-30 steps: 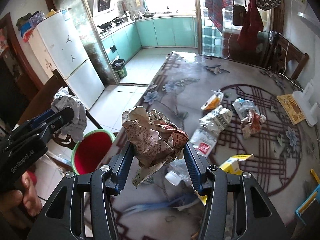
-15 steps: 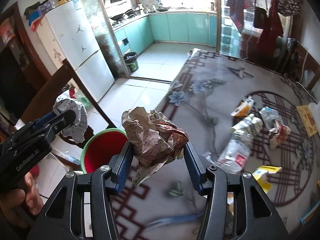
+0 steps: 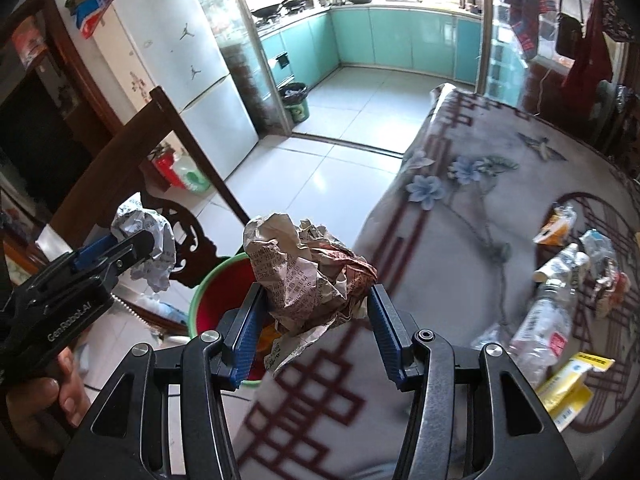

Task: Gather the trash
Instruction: 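Carry both crumpled papers over the red bucket, then open both grippers to drop the papers into the bucket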

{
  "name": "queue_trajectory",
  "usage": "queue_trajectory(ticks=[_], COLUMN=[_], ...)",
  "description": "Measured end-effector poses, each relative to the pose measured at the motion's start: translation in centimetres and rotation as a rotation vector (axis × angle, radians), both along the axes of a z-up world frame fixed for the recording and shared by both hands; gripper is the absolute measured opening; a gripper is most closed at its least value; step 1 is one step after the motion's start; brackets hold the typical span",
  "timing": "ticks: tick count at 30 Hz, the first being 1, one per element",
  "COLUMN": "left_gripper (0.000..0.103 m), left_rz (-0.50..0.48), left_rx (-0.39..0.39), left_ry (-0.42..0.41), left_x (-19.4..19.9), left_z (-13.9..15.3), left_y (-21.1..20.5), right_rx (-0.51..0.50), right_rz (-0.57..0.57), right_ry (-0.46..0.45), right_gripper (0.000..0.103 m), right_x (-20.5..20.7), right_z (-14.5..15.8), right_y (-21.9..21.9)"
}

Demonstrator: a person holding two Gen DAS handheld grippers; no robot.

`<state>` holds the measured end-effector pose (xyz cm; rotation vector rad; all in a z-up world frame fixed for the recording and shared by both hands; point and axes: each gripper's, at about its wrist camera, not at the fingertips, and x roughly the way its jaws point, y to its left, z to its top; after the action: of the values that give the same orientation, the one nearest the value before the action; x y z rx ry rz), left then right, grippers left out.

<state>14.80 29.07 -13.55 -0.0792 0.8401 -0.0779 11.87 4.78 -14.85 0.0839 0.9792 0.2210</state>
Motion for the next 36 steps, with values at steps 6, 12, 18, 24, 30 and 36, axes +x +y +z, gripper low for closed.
queue_trajectory(ticks=[6,12,18,24,30,36], left_gripper=[0.040,0.040,0.040,0.050,0.067,0.067], left_rz=[0.037,0.064,0.075,0.073,0.073,0.039], left_rx=[0.009,0.012,-0.003,-0.001,0.025,0.020], left_ry=[0.056,0.128,0.171,0.204,0.201,0.179], left_x=[0.9,1.6,2.0,2.2,2.4,2.5], left_z=[-2.3,-5.1,-6.9,-7.9,-8.0,-7.0], left_y=[2.1,3.6,4.5,4.9,4.4,2.7], right_rx=[0.014,0.033,0.035,0.052,0.072,0.064], right_rz=[0.030,0.062,0.089,0.095,0.077,0.040], right_ry=[0.032,0.068,0.098,0.102,0.082,0.063], right_gripper=[0.050,0.050,0.050,0.061,0.073,0.073], right_x=[1.4,2.4,3.1,3.4,2.8,1.9], right_z=[-1.0,-2.3,-3.4,-3.9,-3.4,-2.5], right_y=[2.0,3.8,5.2,6.0,5.6,3.9])
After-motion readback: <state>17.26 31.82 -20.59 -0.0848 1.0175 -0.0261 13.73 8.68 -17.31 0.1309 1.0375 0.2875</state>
